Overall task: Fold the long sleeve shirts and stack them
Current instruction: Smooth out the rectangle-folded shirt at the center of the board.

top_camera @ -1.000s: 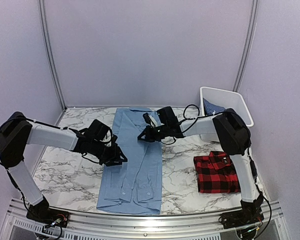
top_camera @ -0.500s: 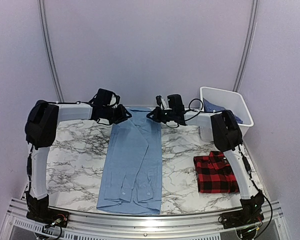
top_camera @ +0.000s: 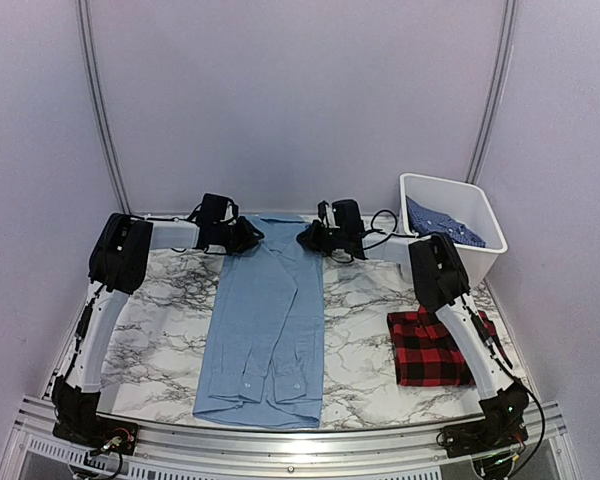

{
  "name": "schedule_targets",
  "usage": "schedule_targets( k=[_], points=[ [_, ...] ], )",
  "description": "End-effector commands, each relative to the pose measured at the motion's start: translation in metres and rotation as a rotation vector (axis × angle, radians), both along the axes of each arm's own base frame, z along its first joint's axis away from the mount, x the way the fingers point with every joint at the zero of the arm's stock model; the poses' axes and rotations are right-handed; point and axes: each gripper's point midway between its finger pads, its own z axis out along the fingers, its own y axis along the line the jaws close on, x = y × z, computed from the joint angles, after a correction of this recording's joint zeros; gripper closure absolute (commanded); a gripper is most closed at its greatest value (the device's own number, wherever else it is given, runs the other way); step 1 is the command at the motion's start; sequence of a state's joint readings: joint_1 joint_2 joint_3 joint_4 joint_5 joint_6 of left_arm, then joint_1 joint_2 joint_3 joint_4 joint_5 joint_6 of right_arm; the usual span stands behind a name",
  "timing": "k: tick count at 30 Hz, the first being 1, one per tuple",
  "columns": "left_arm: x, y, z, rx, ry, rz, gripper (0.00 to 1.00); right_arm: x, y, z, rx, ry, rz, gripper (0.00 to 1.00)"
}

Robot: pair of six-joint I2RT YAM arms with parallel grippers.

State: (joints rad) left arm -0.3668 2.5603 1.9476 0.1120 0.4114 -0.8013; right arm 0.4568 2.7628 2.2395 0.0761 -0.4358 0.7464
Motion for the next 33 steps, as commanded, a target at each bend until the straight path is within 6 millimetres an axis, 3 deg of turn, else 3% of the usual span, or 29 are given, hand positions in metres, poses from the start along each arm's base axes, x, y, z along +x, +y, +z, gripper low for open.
schedule_targets(
  k=[1,4,7,15,19,27,33],
  points=[
    [0.005,-0.006,0.02,-0.042,-0.036,0.004,0.7,0.015,-0.005,0.028,0.033,-0.054,-0.04,1.0],
    [0.01,-0.001,0.039,-0.044,-0.071,0.019,0.7,0.023,-0.011,0.053,0.054,-0.104,-0.06,1.0],
    [0.017,0.008,0.049,-0.045,-0.094,0.048,0.7,0.031,-0.018,0.061,0.069,-0.126,-0.088,1.0],
    [0.032,0.022,0.028,-0.062,-0.048,0.114,0.72,0.041,-0.022,0.025,0.083,-0.067,-0.139,1.0],
    [0.036,0.02,0.015,-0.066,-0.015,0.111,0.72,0.04,-0.02,0.012,0.082,-0.048,-0.126,1.0],
    [0.037,0.028,-0.003,-0.064,0.034,0.143,0.73,0.037,-0.026,-0.005,0.018,-0.022,-0.137,1.0],
    [0.042,0.037,-0.008,-0.063,0.068,0.184,0.73,0.038,-0.028,0.0,0.004,-0.02,-0.152,1.0]
  ],
)
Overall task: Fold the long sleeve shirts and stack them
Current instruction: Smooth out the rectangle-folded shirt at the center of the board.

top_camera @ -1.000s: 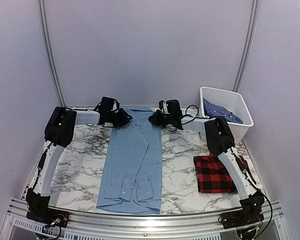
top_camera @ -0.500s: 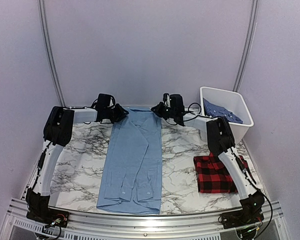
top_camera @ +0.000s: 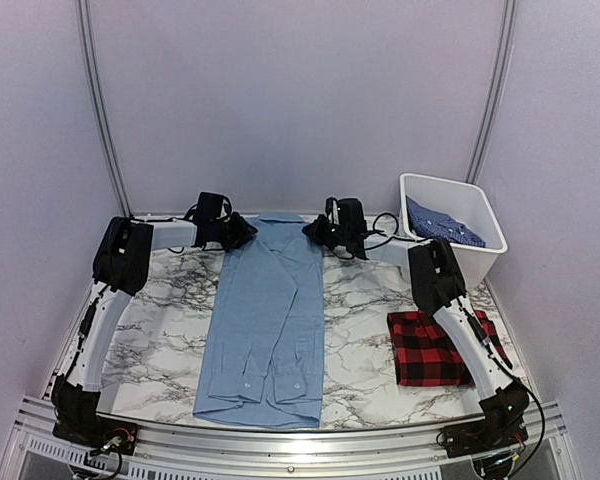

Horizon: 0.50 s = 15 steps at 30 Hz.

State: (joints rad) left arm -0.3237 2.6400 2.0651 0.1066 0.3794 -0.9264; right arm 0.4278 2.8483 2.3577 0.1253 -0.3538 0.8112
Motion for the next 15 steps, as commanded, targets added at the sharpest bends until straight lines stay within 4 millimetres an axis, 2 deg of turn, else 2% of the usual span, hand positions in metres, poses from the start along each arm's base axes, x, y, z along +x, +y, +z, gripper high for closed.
schedule_targets(
  k=[1,6,11,15],
  points=[
    [0.009,0.014,-0.004,0.002,0.032,0.058,0.73,0.001,-0.006,0.002,-0.034,0.014,-0.013,1.0],
    [0.019,0.019,0.012,-0.008,0.01,0.082,0.73,0.0,0.001,0.037,-0.022,-0.051,0.039,1.0],
    [0.026,0.012,0.055,-0.019,-0.093,0.034,0.69,-0.008,0.008,0.089,-0.013,-0.141,0.107,0.99],
    [0.025,0.013,0.086,-0.006,-0.151,0.015,0.67,-0.021,0.013,0.121,-0.031,-0.189,0.155,0.97]
  ],
)
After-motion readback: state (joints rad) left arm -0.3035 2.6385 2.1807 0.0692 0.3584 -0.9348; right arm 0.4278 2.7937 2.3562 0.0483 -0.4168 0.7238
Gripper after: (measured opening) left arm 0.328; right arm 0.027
